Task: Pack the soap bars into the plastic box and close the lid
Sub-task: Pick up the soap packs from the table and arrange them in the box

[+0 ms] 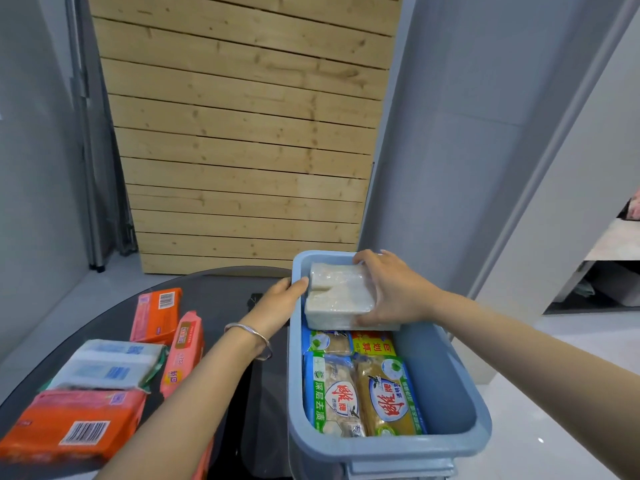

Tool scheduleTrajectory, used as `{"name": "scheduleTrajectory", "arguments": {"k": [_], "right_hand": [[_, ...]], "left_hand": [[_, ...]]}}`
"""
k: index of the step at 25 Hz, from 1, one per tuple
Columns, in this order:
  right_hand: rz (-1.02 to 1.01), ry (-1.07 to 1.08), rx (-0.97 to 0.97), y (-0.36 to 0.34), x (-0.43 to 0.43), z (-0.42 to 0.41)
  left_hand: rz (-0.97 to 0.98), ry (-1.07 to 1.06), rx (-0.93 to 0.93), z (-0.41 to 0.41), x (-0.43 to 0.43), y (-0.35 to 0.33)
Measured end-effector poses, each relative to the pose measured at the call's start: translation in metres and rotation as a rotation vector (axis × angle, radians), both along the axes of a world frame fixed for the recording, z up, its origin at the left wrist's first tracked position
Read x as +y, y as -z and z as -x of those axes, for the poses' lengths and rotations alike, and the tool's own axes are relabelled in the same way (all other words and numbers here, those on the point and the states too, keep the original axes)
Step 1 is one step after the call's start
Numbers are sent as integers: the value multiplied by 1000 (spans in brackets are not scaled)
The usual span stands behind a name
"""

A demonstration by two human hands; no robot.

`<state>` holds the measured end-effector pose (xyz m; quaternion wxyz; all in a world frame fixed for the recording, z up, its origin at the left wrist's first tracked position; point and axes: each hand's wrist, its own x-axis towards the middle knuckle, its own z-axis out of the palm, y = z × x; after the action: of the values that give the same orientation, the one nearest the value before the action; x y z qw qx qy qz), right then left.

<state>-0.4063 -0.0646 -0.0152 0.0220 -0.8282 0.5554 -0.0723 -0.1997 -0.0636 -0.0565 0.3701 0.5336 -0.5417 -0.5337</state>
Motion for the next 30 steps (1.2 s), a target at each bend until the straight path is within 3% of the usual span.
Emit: {"name": "scheduleTrajectory", "arguments": {"k": [3,7,16,18,21,23,27,30], "right_hand": [[7,-39,85,9,-7,-6],[161,-74,306,15,-11,-5],[27,24,256,13,0,-8],[-56,96,134,3,8,-9],[-126,187,-349,-23,28,-16],[-152,125,-553,-41,45,-38],[-221,-49,-577,-47,71,-117],[-369,-56,-523,-31,68,-175]], "left_hand": [[33,26,-8,-6,-4,0],[22,61,-26,-9,-2,4],[14,20,8,-6,4,2],[-34,24,-10,-15,13,3],[-22,1,-102,-53,26,10],[52,-66,-207,-90,34,13],[128,-186,-504,-167,57,23],[86,-242,-642,-210,72,37]]}}
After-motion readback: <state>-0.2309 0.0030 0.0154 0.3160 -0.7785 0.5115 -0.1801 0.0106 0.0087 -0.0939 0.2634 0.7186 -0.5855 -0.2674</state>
